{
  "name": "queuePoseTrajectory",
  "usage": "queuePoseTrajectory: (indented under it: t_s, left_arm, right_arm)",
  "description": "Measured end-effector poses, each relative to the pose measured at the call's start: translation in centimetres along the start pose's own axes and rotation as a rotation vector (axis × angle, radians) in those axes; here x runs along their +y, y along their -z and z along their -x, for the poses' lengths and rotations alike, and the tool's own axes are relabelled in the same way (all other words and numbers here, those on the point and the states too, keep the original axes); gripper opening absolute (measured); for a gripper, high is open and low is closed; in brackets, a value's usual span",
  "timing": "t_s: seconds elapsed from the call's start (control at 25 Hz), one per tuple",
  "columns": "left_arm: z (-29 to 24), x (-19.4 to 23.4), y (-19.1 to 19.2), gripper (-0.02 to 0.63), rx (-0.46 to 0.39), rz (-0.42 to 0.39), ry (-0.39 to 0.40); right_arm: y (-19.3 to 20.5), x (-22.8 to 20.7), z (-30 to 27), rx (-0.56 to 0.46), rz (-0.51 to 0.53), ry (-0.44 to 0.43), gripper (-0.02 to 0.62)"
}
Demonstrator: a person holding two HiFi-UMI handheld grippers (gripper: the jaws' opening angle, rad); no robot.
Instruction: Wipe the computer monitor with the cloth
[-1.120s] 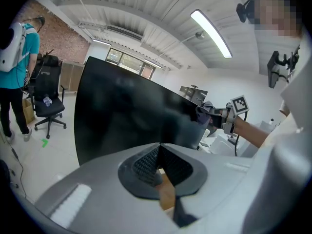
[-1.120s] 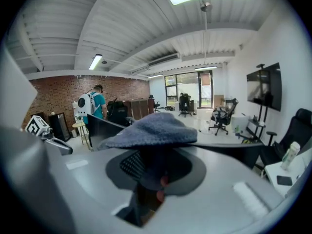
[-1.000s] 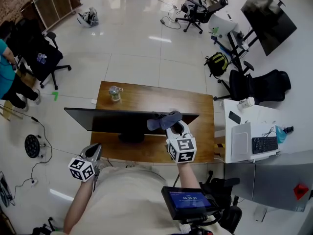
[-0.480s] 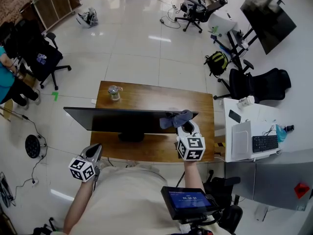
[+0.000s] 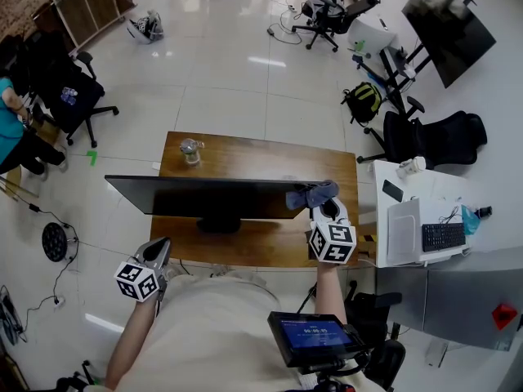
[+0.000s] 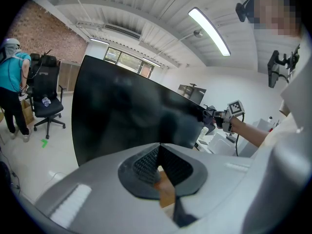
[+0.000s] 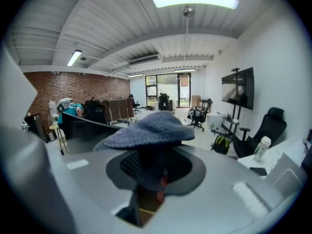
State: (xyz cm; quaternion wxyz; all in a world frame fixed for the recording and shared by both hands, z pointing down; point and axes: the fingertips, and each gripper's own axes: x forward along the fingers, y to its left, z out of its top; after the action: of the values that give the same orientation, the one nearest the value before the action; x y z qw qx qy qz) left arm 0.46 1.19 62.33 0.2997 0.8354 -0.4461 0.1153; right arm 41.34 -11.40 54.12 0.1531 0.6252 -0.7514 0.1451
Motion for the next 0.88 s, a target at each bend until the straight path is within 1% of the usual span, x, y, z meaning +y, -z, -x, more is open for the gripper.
queuePoseTrajectory:
  t_s: [0.44, 0.88]
  left_arm:
    - [0.8, 0.3, 0.5, 0.002, 0.008, 0.008, -0.015]
    - [0.9, 0.1, 0.7, 0.002, 0.023, 0.004, -0.023]
  right_arm:
    - [1.8, -2.9, 0.0, 0.008, -0.064, 0.071, 0.081]
    - [6.3, -3.2, -1.4, 0.085, -0.109, 0.060, 0.081]
